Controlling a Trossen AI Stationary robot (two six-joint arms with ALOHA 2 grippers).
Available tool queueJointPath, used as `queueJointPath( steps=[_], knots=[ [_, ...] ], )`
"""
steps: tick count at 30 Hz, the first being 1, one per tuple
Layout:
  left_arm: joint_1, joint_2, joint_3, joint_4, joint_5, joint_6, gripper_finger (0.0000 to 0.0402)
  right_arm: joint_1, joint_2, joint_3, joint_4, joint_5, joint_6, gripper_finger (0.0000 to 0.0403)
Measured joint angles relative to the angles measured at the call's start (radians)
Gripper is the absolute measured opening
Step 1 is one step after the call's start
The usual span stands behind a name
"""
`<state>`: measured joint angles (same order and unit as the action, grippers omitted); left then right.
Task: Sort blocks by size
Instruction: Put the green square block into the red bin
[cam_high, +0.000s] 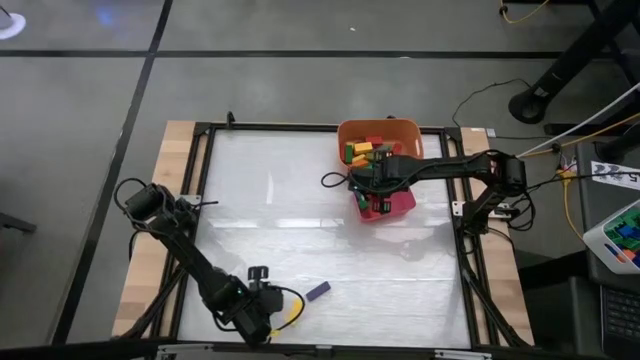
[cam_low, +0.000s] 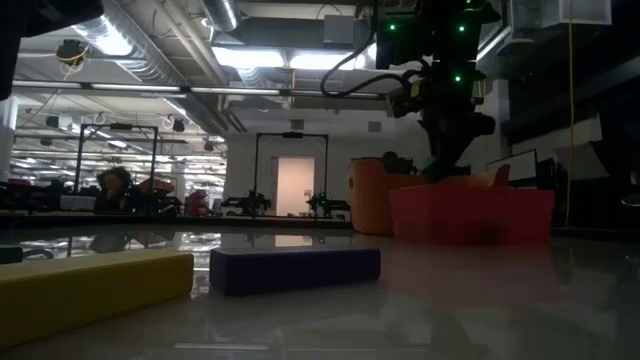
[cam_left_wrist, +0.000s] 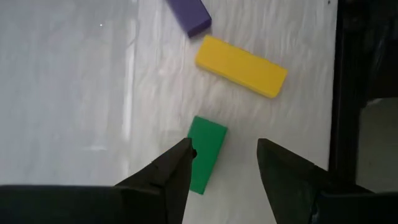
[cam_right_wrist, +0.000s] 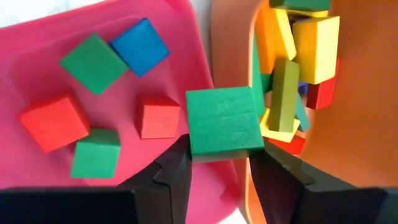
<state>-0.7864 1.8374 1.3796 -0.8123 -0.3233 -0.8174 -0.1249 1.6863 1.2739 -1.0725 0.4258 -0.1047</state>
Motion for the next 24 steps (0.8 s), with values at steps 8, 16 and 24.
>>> queueJointPath(
  steps=[8, 16, 24],
  knots=[
    [0.000, 0.010, 0.000, 0.001, -0.001, 0.042, 0.0169, 0.000, 0.000, 0.000, -0.003, 0.001, 0.004, 0.0147],
    [0.005, 0.080, -0.001, 0.000, -0.001, 0.117, 0.0169, 0.000, 0.000, 0.000, -0.008, 0.000, 0.025, 0.0170],
    [0.035, 0.081, 0.000, -0.023, -0.004, 0.203, 0.0169, 0.000, 0.000, 0.000, -0.001, 0.027, 0.080, 0.0243]
  ],
)
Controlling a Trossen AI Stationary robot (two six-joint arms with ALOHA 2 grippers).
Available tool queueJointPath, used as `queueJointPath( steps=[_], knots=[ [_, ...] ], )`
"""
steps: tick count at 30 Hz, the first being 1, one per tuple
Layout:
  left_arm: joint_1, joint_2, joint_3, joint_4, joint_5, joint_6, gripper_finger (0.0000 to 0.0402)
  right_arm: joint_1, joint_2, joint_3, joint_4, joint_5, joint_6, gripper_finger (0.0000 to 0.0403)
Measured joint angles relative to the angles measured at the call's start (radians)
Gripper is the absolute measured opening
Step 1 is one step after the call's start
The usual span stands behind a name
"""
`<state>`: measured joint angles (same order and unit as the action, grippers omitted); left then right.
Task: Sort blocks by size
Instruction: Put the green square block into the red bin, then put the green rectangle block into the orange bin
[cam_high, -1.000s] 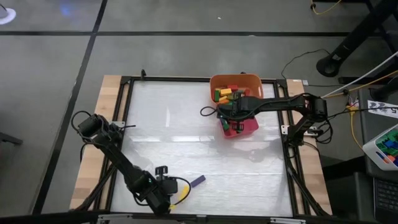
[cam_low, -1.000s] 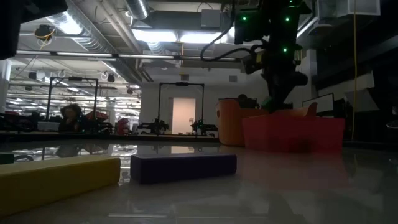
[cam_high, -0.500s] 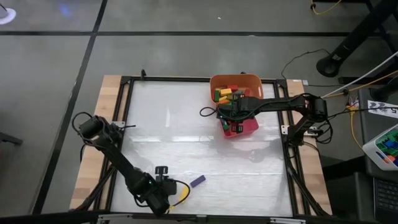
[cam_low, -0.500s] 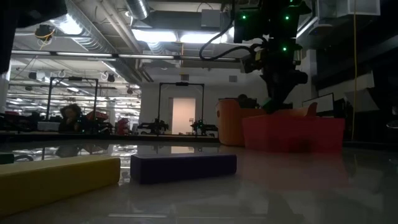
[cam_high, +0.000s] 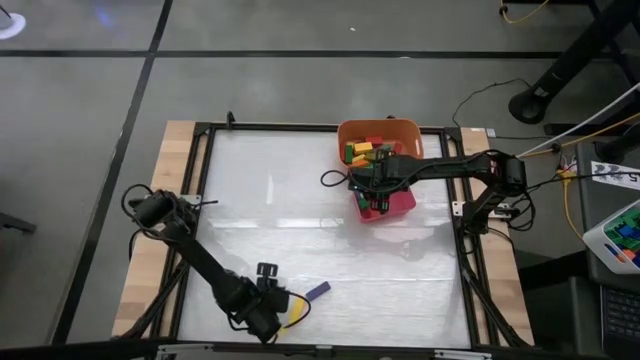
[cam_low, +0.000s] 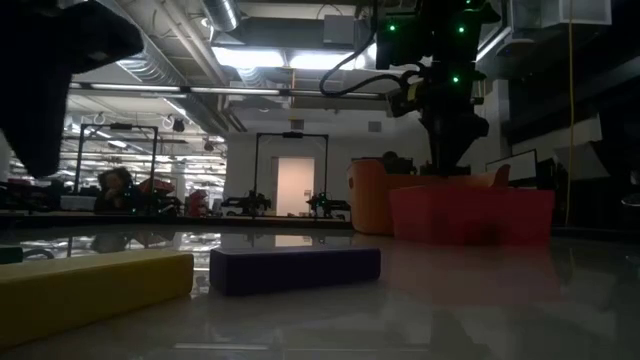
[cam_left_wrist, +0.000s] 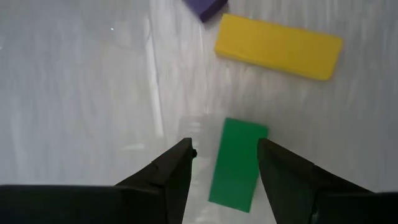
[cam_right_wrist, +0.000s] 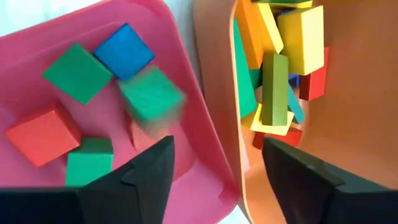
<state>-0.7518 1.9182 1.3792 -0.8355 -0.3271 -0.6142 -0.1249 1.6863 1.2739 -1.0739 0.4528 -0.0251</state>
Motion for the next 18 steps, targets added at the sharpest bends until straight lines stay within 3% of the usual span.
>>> queueJointPath(
  steps=[5, 10, 18],
  knots=[
    [0.005, 0.010, 0.000, 0.011, 0.014, 0.013, 0.0169, 0.000, 0.000, 0.000, -0.003, -0.001, -0.009, 0.0261],
    [0.005, 0.026, 0.000, 0.029, 0.079, 0.012, 0.0169, 0.000, 0.000, 0.001, -0.015, -0.001, -0.009, 0.0258],
    [0.016, 0.056, 0.000, 0.035, 0.082, 0.017, 0.0169, 0.000, -0.067, 0.026, -0.038, -0.051, -0.049, 0.0257]
  ],
)
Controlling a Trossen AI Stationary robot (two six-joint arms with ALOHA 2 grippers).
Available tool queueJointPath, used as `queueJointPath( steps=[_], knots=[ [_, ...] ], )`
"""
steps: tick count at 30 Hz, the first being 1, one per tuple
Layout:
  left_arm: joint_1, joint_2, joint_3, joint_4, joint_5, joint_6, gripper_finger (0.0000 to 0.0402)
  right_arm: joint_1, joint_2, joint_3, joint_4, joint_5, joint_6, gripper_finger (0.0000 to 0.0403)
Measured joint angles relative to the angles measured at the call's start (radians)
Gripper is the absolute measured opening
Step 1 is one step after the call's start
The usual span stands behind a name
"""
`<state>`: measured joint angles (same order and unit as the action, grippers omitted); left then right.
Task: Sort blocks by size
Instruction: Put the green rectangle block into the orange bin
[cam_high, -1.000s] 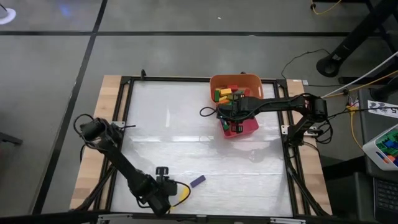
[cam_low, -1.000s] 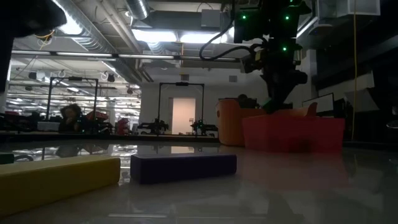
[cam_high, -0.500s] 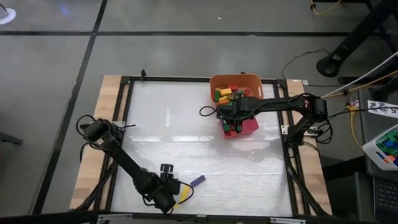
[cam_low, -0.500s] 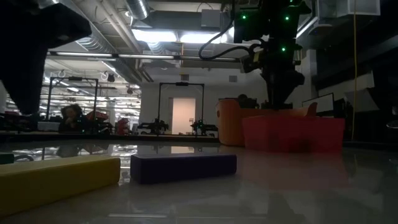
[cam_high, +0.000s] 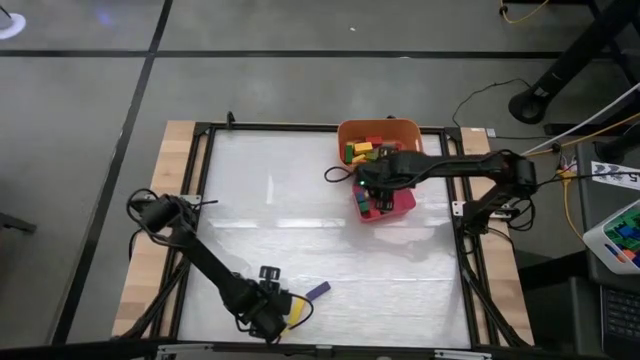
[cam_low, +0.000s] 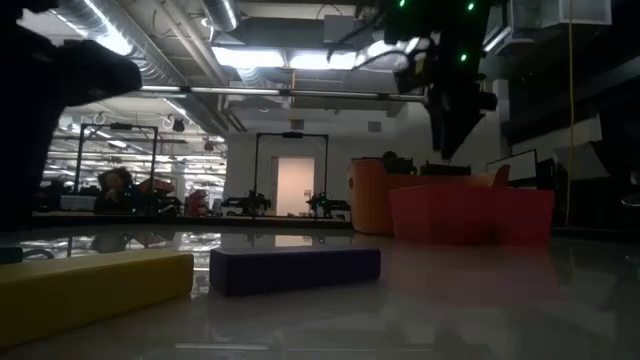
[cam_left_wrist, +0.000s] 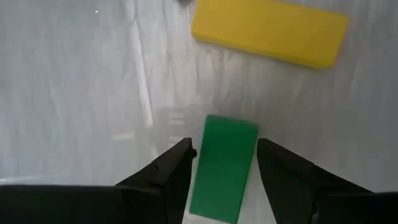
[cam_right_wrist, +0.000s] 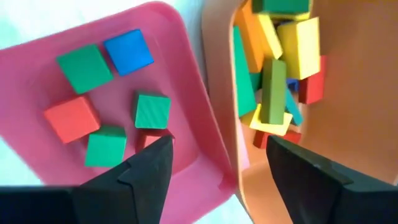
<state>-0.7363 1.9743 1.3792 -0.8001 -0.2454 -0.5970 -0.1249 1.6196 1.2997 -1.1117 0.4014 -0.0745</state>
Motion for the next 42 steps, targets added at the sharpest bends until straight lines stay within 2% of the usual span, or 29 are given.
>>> queueJointPath(
  steps=[7, 11, 14, 19, 26, 30, 38, 42],
  knots=[
    [0.011, 0.027, 0.000, -0.001, 0.010, 0.009, 0.0169, 0.000, -0.135, 0.000, -0.008, -0.019, -0.009, 0.0257],
    [0.012, 0.035, 0.000, 0.000, 0.018, 0.033, 0.0165, 0.000, -0.215, -0.006, -0.003, -0.094, 0.019, 0.0257],
    [0.012, 0.035, 0.000, 0.001, 0.018, 0.030, 0.0148, 0.001, -0.278, -0.043, 0.027, -0.169, 0.024, 0.0257],
    [0.013, 0.035, 0.000, 0.000, 0.018, -0.009, 0.0117, 0.001, -0.417, -0.199, 0.190, -0.310, 0.026, 0.0257],
    [0.033, 0.037, 0.001, 0.016, 0.018, -0.085, 0.0117, 0.001, -0.607, -0.482, 0.434, -0.431, 0.058, 0.0257],
    [0.065, 0.038, 0.001, 0.058, 0.017, -0.137, 0.0113, 0.001, -0.687, -0.626, 0.591, -0.535, 0.077, 0.0257],
    [0.164, 0.039, 0.001, 0.097, 0.003, -0.238, 0.0118, 0.001, -0.734, -0.835, 0.942, -0.882, 0.079, 0.0257],
    [0.226, 0.039, 0.001, 0.125, -0.001, -0.233, 0.0116, 0.001, -0.734, -0.891, 1.056, -0.969, 0.078, 0.0257]
  ],
)
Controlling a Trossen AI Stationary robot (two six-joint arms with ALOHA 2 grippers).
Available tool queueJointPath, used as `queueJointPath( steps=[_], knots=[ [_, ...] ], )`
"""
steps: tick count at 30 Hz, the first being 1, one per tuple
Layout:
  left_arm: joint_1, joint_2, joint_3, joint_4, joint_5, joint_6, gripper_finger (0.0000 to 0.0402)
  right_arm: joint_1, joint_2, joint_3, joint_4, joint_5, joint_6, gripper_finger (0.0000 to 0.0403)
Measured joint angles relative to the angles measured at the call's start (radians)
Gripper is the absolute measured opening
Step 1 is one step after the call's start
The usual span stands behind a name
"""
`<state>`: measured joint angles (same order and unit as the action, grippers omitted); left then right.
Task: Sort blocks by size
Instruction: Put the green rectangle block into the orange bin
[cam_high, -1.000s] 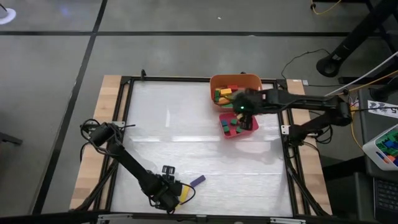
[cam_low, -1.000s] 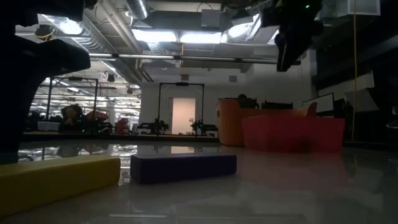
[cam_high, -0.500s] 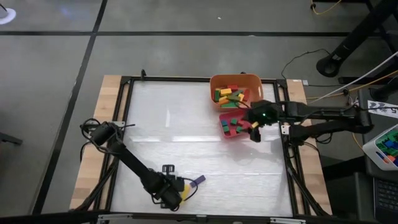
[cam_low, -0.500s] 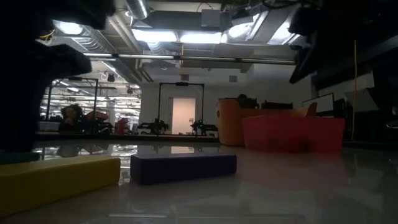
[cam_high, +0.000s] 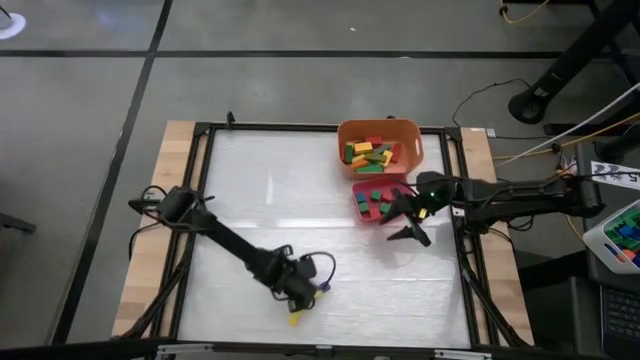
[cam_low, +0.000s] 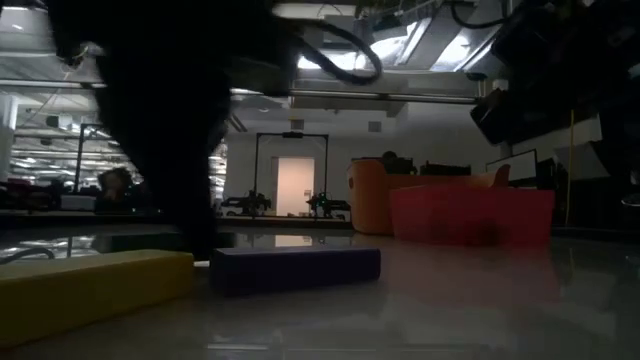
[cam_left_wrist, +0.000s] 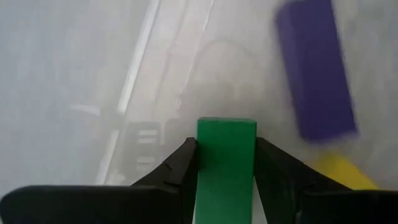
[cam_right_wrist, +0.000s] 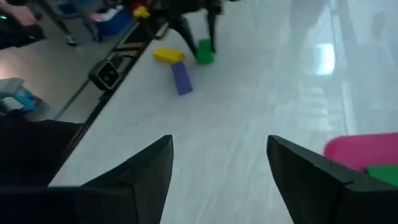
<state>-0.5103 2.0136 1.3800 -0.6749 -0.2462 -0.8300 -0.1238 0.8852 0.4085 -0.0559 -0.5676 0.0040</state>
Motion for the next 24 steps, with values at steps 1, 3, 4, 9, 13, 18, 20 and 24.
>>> queueJointPath(
  steps=[1, 3, 4, 9, 13, 18, 20, 24],
  knots=[
    [0.016, 0.000, 0.000, 0.007, 0.000, 0.007, 0.0115, 0.000, 0.000, -0.010, 0.015, -0.004, 0.000, 0.0257],
    [0.050, 0.000, 0.000, 0.033, -0.001, 0.031, 0.0114, 0.000, 0.000, -0.031, 0.046, -0.009, -0.001, 0.0257],
    [0.068, 0.000, 0.000, 0.044, -0.001, 0.047, 0.0114, 0.000, 0.000, -0.039, 0.060, -0.010, -0.007, 0.0257],
    [0.153, 0.000, 0.000, 0.124, -0.002, 0.119, 0.0118, 0.000, 0.000, -0.075, 0.111, -0.015, -0.028, 0.0257],
    [0.214, 0.000, 0.000, 0.188, -0.001, 0.170, 0.0116, 0.000, 0.000, -0.092, 0.122, -0.028, -0.045, 0.0257],
    [0.283, 0.000, 0.000, 0.283, 0.000, 0.237, 0.0118, 0.000, 0.000, -0.094, 0.116, -0.028, -0.065, 0.0257],
    [0.309, -0.004, 0.000, 0.327, 0.000, 0.266, 0.0118, 0.000, 0.000, -0.094, 0.115, -0.028, -0.079, 0.0257],
    [0.367, -0.021, -0.001, 0.438, 0.000, 0.344, 0.0117, 0.000, 0.000, -0.094, 0.114, -0.028, -0.118, 0.0257]
  ],
)
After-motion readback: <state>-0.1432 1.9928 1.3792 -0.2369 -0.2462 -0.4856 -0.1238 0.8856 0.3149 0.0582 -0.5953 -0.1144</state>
